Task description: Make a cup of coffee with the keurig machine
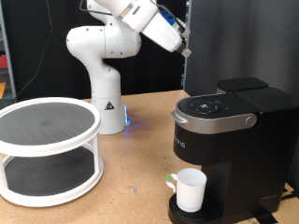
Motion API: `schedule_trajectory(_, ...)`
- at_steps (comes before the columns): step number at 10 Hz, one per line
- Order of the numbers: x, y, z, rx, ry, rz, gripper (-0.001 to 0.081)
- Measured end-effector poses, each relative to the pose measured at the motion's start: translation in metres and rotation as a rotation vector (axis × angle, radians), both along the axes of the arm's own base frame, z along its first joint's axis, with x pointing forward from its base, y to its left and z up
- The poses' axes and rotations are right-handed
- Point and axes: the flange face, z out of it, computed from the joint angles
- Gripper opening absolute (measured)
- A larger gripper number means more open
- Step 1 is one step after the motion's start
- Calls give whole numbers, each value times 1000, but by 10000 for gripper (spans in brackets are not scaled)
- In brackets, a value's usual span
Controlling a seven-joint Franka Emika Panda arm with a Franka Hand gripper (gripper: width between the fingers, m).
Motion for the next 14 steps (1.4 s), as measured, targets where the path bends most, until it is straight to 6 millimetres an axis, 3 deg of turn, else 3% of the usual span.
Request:
schedule_trajectory(5, 17, 39, 19, -459, -10, 199, 807)
schedule_trajectory(8, 21, 42, 20, -427, -57, 164, 807)
schedule_trajectory(10, 28, 56, 25, -455, -96, 183, 807)
schedule_trajectory(14, 64, 85, 34, -574, -113, 239, 807)
